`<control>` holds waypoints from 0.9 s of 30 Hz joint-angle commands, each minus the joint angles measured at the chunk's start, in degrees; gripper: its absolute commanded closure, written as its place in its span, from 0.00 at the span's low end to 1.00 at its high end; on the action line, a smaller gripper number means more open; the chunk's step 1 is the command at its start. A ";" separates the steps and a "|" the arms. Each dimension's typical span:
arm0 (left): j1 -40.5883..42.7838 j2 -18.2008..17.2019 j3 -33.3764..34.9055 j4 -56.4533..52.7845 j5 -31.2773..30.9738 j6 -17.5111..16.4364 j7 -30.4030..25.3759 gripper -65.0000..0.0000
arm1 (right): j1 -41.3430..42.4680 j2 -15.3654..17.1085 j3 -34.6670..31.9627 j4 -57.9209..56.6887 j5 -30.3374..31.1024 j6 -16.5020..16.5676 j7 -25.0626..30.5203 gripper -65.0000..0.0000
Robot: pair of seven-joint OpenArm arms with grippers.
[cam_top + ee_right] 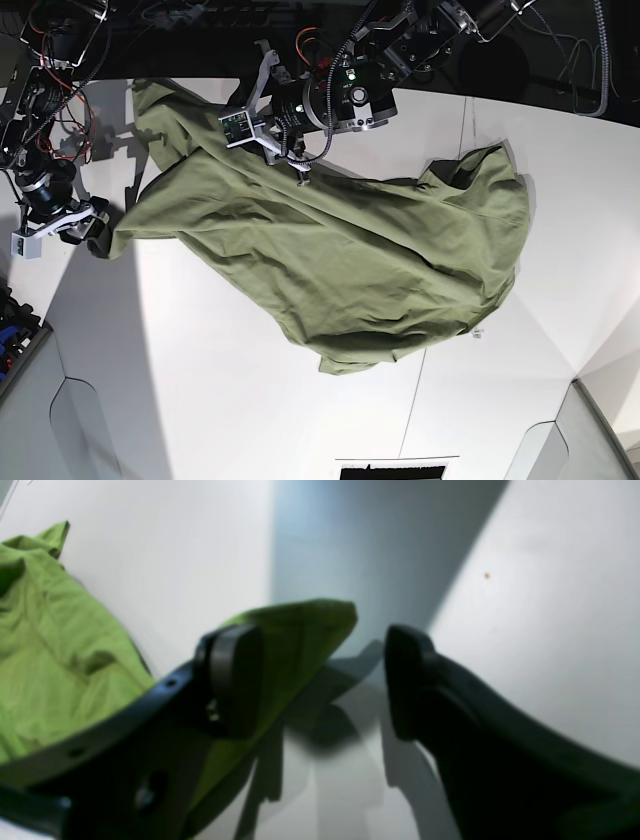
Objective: Layout the t-shirt on the table in an organized manner, then fold the t-shirt properly
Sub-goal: 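Drag the collar edge away from the right gripper with the left gripper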
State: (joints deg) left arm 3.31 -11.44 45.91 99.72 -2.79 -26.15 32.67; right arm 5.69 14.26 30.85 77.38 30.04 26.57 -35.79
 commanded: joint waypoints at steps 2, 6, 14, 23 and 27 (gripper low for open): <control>-0.46 0.33 -0.07 0.81 -0.35 0.02 -1.22 0.57 | 0.94 0.79 -0.85 0.13 1.03 0.42 1.05 0.42; -0.44 0.33 -0.07 0.81 -0.35 0.02 -1.22 0.68 | 0.94 0.79 -3.67 -0.90 1.03 0.46 1.09 0.48; -0.44 0.24 -0.07 0.81 -0.13 0.00 -1.60 1.00 | 1.07 0.85 -6.97 -0.94 -2.89 3.34 7.15 1.00; -0.22 -4.96 -0.07 7.58 -2.91 -5.81 0.85 1.00 | 7.58 3.28 -6.86 -0.92 -7.02 3.85 7.93 1.00; -0.22 -9.77 -0.07 11.61 -8.50 -11.04 1.09 1.00 | 10.36 6.34 -6.84 -0.92 -7.10 3.82 7.69 1.00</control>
State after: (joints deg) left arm 3.51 -21.28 45.98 110.19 -10.72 -36.82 34.79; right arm 14.70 19.62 23.70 75.50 22.13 30.06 -29.67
